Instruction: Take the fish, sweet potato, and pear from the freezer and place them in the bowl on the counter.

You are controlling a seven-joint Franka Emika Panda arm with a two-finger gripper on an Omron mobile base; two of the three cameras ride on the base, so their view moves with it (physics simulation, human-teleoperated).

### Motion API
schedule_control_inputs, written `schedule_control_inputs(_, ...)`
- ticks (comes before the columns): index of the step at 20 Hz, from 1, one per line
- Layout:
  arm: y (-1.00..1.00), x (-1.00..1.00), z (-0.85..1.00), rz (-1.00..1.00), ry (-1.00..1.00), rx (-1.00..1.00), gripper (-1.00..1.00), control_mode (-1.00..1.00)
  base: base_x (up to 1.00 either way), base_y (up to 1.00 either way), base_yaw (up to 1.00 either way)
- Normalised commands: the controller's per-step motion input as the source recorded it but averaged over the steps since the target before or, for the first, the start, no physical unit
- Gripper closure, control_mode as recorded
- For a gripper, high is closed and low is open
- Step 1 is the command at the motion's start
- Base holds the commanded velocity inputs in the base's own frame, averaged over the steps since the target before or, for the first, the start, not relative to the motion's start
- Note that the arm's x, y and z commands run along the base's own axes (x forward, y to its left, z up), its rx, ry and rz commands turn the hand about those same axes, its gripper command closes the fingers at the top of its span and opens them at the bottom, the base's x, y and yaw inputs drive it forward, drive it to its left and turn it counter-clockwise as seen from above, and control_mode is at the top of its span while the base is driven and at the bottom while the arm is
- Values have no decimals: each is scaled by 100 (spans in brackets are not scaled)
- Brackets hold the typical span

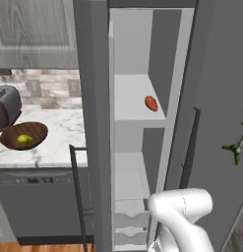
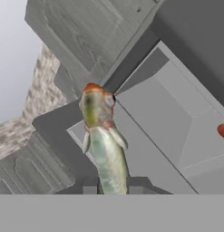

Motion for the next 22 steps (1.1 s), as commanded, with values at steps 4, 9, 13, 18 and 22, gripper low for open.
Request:
schedule_control_inputs(4, 0, 0, 0, 0, 0, 0, 100, 100, -100, 53, 1)
schedule_control_inputs(9, 0, 0, 0, 0, 0, 0, 100, 100, -87, 97, 2)
schedule_control_inputs(13, 0, 0, 0, 0, 0, 0, 100, 100, -16, 100, 0)
schedule_control_inputs(18, 0, 0, 0, 0, 0, 0, 100, 100, 0, 100, 0)
schedule_control_inputs(22, 0, 0, 0, 0, 0, 0, 100, 100, 20, 100, 0)
